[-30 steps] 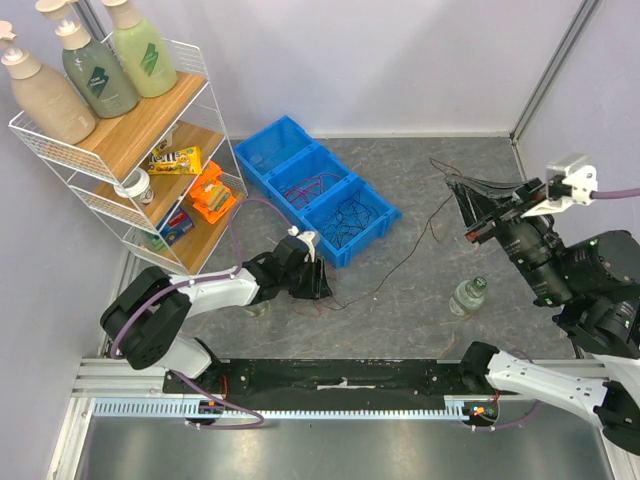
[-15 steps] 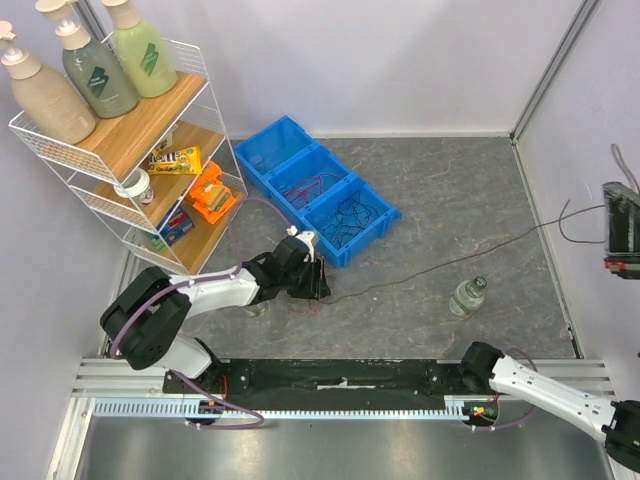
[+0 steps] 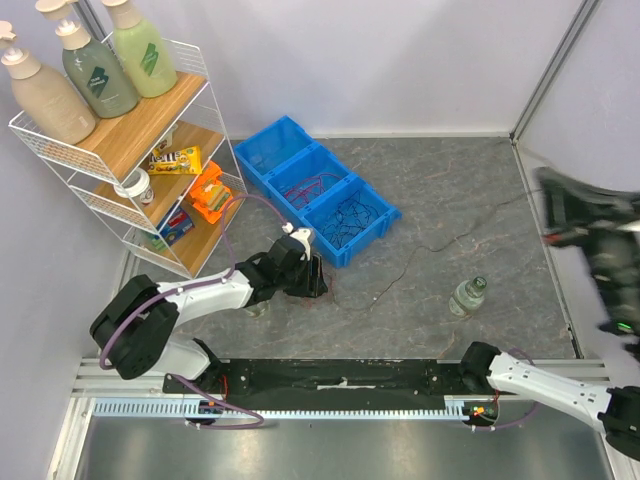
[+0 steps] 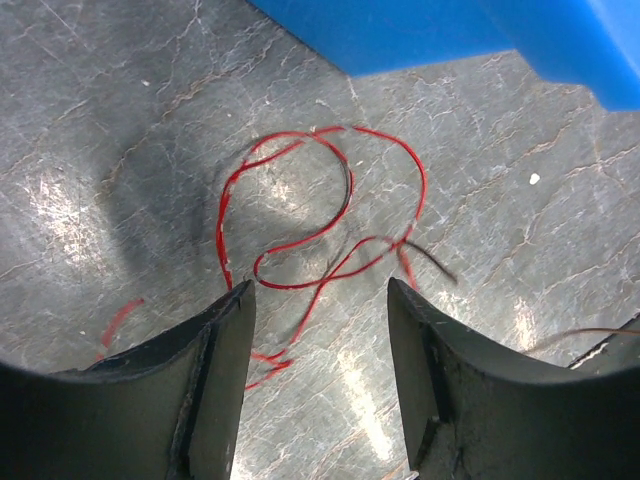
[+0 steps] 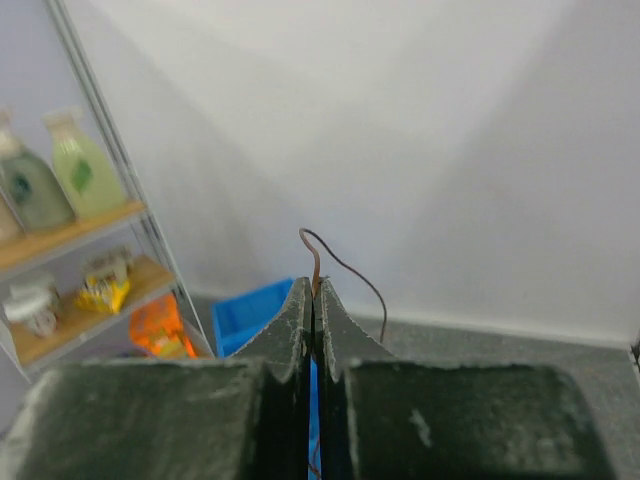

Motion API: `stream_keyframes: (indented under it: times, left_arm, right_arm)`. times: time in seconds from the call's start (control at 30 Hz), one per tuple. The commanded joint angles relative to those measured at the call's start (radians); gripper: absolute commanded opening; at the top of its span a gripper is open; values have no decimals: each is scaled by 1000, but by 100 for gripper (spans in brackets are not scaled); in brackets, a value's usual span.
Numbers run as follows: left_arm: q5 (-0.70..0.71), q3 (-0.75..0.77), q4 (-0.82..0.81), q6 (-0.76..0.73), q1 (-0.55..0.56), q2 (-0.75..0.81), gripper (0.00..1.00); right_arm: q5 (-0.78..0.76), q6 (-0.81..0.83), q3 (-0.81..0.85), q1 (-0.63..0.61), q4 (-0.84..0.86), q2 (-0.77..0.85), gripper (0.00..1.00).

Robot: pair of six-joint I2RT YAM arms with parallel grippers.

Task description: Untangle the cables

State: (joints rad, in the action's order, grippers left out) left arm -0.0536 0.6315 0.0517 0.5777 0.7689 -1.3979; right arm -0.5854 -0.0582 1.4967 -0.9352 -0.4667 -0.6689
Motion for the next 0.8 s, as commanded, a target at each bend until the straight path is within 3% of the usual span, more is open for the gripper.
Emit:
stream_keyframes:
  times: [0.0, 0.17, 0.33, 0.6, 0.77]
  left_arm:
    - [23, -3, -19, -30, -2, -19, 61]
    - [32, 3, -18, -47, -5, -16, 61]
    - [49, 10, 3, -61, -5, -50, 62]
    - [78, -7, 7, -38, -3, -67, 62]
    - [86, 19, 37, -42, -5, -58, 62]
  right_arm:
    - [-80, 49, 178, -2, 10, 116, 0]
    - [-79, 28, 135, -2, 19, 164, 0]
    - [4, 26, 195, -2, 22, 176, 0]
    - [-10, 37, 231, -4, 62, 209, 0]
    - [32, 18, 213, -10, 5, 140, 0]
